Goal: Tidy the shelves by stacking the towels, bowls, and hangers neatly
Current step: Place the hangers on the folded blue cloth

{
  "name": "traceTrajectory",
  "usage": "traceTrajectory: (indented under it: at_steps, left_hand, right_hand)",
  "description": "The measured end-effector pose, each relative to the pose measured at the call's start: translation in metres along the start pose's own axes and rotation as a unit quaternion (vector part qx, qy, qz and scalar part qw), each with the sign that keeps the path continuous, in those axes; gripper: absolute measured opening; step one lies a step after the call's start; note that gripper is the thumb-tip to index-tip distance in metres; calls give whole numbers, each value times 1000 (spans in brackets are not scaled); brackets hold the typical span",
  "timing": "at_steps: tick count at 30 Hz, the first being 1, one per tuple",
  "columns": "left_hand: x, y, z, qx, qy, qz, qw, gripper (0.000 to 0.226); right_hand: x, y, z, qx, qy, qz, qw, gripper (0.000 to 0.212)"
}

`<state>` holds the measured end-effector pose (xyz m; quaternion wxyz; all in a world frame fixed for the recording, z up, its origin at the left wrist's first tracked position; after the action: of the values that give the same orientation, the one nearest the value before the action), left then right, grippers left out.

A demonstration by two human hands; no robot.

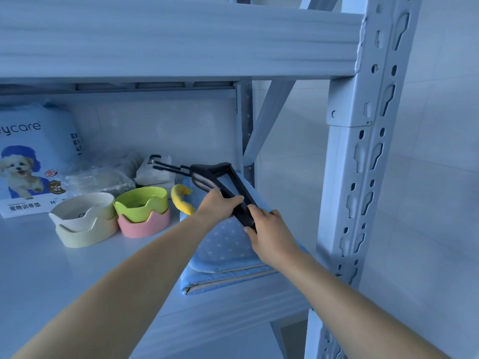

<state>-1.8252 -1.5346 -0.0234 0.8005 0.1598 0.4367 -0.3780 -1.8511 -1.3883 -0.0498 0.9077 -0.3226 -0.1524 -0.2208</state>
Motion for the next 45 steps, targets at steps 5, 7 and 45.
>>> traceTrajectory:
  at_steps: [5,7,45]
  left_hand:
    - [-1,-20,17,-14,-118,-49,992,44]
    - [4,-20,26,-28,-196,-62,978,50]
    - [54,10,28,134,-496,-187,838,109]
  right_hand:
    - [5,-20,-11,-22,-26,-25,999,27]
    - [5,-26,-16,-15,-21,-32,999,27]
    - [0,-61,-44,-45,45,-70,995,15]
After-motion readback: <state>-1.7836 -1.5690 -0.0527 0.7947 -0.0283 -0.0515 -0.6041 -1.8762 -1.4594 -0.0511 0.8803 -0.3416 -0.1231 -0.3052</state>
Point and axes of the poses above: each hand's wrist, its own y-axis away from the middle knuckle, its own z-axis out of the back of the hand, x = y × z, the point moved 3 cm from there along -y, towards the middle knuckle, and after that the axes turned 8 degrees about -y, right-handed, at the moved point
